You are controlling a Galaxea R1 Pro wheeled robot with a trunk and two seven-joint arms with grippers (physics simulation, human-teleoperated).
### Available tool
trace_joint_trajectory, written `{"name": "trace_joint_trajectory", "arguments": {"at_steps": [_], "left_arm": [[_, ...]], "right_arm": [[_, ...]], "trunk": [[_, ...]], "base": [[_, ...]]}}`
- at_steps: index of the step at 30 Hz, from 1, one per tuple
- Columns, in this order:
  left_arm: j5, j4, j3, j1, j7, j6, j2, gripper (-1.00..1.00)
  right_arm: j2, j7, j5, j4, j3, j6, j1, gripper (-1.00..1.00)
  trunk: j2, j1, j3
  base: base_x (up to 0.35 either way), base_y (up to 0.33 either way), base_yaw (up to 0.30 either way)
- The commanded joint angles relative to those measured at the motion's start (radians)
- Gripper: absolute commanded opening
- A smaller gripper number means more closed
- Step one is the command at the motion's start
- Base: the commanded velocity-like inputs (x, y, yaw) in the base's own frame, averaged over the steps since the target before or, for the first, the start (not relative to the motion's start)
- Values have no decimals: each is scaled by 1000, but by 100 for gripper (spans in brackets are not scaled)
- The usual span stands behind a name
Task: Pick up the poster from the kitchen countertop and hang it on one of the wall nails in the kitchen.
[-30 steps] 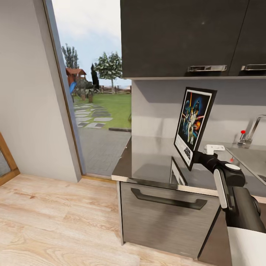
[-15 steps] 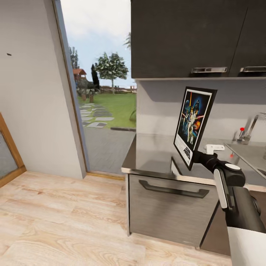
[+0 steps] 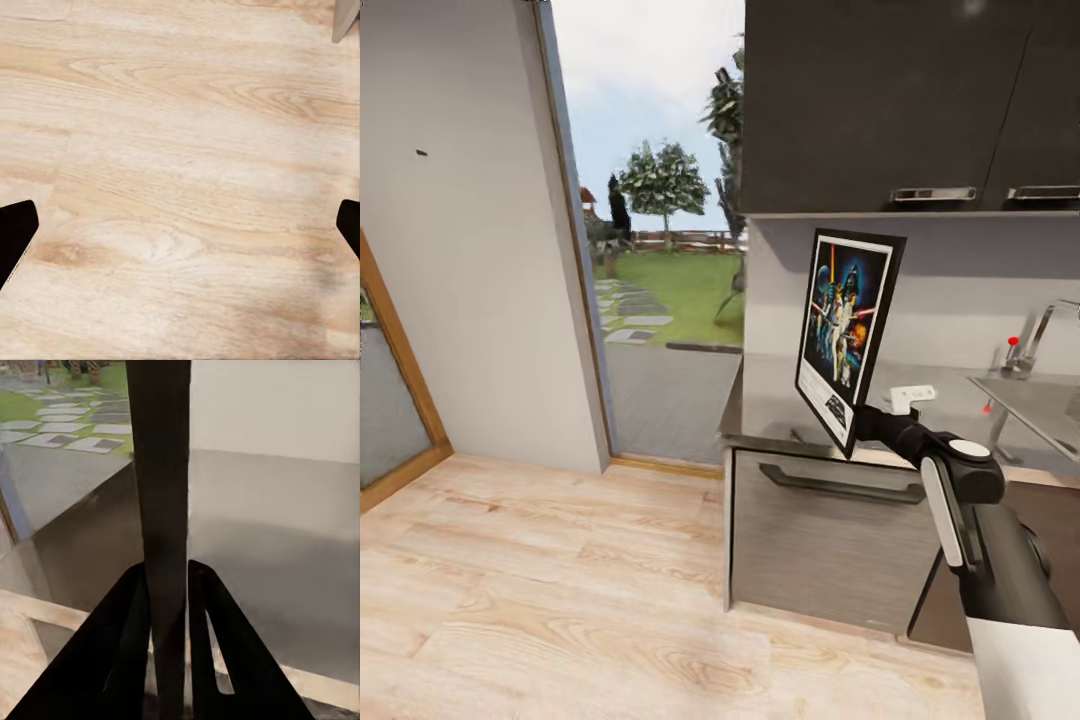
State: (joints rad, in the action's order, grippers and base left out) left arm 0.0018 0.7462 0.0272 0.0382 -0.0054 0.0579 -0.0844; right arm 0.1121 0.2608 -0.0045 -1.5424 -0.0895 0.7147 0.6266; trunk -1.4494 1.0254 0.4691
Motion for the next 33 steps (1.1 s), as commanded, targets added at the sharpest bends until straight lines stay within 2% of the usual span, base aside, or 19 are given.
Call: {"name": "trace_joint_trajectory", "arguments": {"at_steps": [1, 8, 12, 13, 14, 17, 19, 22, 24, 30, 33], "left_arm": [[0, 1, 0, 0, -1, 2, -1, 100], [1, 1, 0, 0, -1, 2, -4, 100], [0, 1, 0, 0, -1, 2, -4, 100], [0, 1, 0, 0, -1, 2, -5, 100], [0, 1, 0, 0, -1, 2, -5, 100], [0, 1, 0, 0, -1, 2, -5, 100], [0, 1, 0, 0, -1, 1, -5, 100], [0, 1, -1, 0, -1, 1, -5, 100], [0, 0, -1, 0, -1, 1, -5, 100], [1, 0, 9, 0, -13, 1, -13, 100], [0, 1, 24, 0, -58, 1, -18, 100]], "right_arm": [[0, 6, -1, -1, 0, 5, 0, -100], [0, 10, -6, -2, 39, 6, 0, -100], [-1, 36, -7, -2, 106, 5, 0, -100], [-2, 46, -7, -2, 140, 5, 0, -100], [-3, 50, -7, -2, 155, 5, 0, -100], [-23, 59, -9, -2, 191, 6, 0, -100], [-52, 64, -9, -2, 212, 7, 0, -100], [-63, 72, -10, -1, 233, 7, 0, -100], [-68, 100, -10, -1, 274, 6, 0, -100], [-70, 157, -10, -1, 301, 5, 0, -100], [-68, 226, -11, 1, 301, 4, 0, -100]], "trunk": [[-1, 0, 1], [-1, 0, 1], [-1, 0, 1], [-1, 0, 1], [-1, 0, 1], [-1, 0, 1], [-1, 0, 1], [-1, 0, 1], [-1, 0, 1], [-1, 0, 1], [-1, 0, 1]], "base": [[-243, 199, 0], [-243, 199, 0], [-243, 199, 0], [-243, 199, 0], [-243, 199, 0], [-243, 199, 0], [-243, 200, 0], [-205, 207, 0], [-90, 204, 0], [-31, 172, 0], [-8, 61, 0]]}}
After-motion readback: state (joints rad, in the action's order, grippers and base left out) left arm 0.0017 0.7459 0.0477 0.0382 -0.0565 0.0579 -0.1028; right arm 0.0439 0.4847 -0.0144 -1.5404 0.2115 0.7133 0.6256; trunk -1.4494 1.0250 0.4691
